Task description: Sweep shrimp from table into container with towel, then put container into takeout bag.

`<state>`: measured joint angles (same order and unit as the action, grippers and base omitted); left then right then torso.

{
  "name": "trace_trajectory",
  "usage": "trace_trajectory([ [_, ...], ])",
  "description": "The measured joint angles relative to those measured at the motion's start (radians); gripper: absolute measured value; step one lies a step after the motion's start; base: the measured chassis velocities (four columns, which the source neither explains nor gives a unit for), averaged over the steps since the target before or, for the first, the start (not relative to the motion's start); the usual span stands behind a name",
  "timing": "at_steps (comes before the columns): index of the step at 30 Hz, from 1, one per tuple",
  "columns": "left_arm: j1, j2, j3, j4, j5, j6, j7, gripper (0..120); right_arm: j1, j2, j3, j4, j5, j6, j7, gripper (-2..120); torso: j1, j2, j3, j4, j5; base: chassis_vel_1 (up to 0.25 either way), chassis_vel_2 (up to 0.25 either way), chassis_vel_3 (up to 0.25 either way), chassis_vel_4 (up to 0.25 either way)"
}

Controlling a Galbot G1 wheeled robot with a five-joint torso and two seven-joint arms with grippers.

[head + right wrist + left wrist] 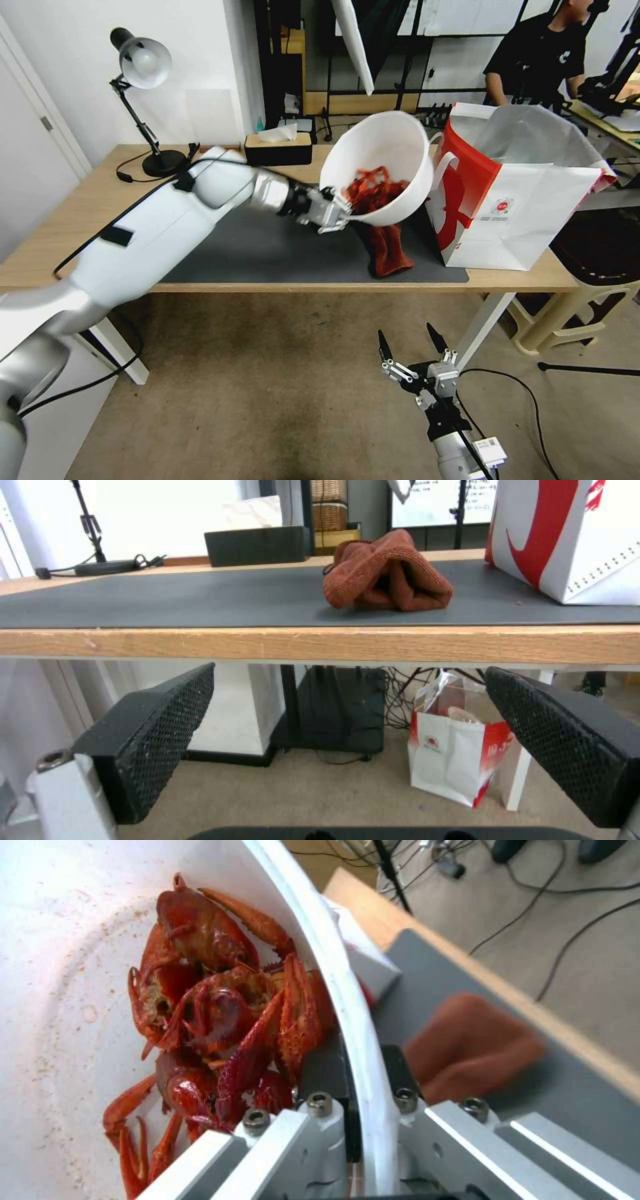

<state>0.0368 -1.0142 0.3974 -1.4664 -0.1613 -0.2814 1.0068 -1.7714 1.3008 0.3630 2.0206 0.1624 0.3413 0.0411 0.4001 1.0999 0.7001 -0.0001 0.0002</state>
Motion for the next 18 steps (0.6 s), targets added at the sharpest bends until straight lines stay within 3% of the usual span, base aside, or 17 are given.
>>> trace_trajectory([
  [1, -0.035, -0.036, 0.013, 0.043, 0.003, -0.006, -0.003, 0, 0.001, 0.001, 0.0, -0.001, 0.0, 0.0, 0.0, 100, 0.0, 0.0, 0.0, 0.0001, 0.0001, 0.0, 0.0, 0.0, 0.0],
  [3, -0.043, -0.045, 0.016, 0.053, 0.004, -0.008, -0.004, 0, 0.001, 0.001, 0.0, -0.001, 0.0, 0.0, 0.0, 100, 0.0, 0.0, 0.0, 0.0002, 0.0, 0.0, 0.0, 0.0, 0.0],
  [4, -0.089, -0.101, 0.028, 0.119, 0.017, -0.023, -0.01, 0, 0.001, 0.0, 0.0, -0.005, 0.0, 0.001, -0.001, 100, 0.0, 0.0, 0.0, 0.0, -0.0001, 0.0, 0.0, 0.0, 0.0],
  [6, -0.142, -0.157, 0.029, 0.184, 0.032, -0.031, -0.023, 0, 0.001, -0.001, 0.005, -0.009, 0.001, 0.005, -0.001, 100, 0.0, 0.0, 0.0, -0.0003, 0.0002, 0.0, 0.0, 0.0, 0.0],
  [10, -0.175, -0.189, 0.029, 0.226, 0.043, -0.034, -0.035, 0, 0.0, -0.001, 0.006, -0.011, 0.003, 0.008, -0.003, 100, 0.0, 0.0, 0.0, 0.0001, 0.0, 0.0, 0.0, 0.0, 0.0],
  [18, -0.198, -0.215, 0.029, 0.259, 0.048, -0.034, -0.044, 0, 0.001, 0.0, 0.006, -0.014, 0.003, 0.008, -0.004, 100, 0.0, 0.0, 0.0, 0.0003, -0.0002, 0.0, 0.0, 0.0, 0.0],
])
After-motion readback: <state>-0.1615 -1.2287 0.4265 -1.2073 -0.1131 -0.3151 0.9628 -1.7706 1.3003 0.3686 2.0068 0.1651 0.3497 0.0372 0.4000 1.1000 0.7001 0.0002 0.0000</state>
